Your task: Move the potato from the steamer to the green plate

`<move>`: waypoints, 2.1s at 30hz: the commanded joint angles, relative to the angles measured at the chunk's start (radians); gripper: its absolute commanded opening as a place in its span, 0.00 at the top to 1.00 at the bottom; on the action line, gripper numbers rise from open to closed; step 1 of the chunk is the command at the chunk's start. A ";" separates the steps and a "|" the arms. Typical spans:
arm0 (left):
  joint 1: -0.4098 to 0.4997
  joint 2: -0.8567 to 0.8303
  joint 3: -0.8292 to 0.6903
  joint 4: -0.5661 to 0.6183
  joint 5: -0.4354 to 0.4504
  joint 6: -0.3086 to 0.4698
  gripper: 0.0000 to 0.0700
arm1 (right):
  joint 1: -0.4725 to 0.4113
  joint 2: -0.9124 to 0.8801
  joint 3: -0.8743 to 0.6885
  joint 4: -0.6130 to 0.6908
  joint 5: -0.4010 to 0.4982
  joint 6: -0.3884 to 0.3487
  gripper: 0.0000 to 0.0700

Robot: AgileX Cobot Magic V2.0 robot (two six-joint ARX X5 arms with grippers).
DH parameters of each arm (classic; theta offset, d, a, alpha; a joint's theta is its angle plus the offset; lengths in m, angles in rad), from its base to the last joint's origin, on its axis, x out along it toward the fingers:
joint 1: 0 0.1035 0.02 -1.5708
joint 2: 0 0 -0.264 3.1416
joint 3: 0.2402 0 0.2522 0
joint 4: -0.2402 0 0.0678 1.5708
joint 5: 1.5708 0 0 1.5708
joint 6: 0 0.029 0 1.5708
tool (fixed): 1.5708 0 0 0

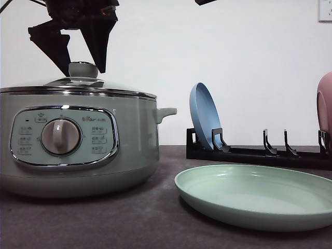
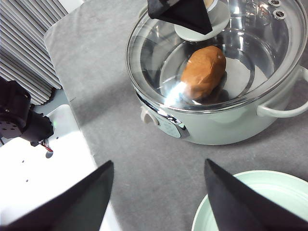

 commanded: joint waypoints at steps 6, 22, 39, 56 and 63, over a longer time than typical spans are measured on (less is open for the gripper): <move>-0.009 0.020 0.030 0.001 -0.004 -0.002 0.57 | 0.009 0.008 0.017 0.003 0.002 -0.012 0.47; -0.012 0.019 0.030 -0.037 -0.004 -0.002 1.00 | 0.009 0.008 0.017 0.012 0.002 -0.012 0.47; 0.055 -0.166 0.073 0.001 -0.008 -0.002 1.00 | 0.009 0.008 0.017 0.012 0.002 -0.011 0.47; 0.310 -0.270 0.073 -0.065 -0.086 0.005 1.00 | 0.009 0.008 0.017 0.012 0.017 0.018 0.47; 0.399 -0.270 0.073 -0.063 -0.086 0.010 1.00 | 0.011 0.015 0.017 0.031 0.047 0.059 0.46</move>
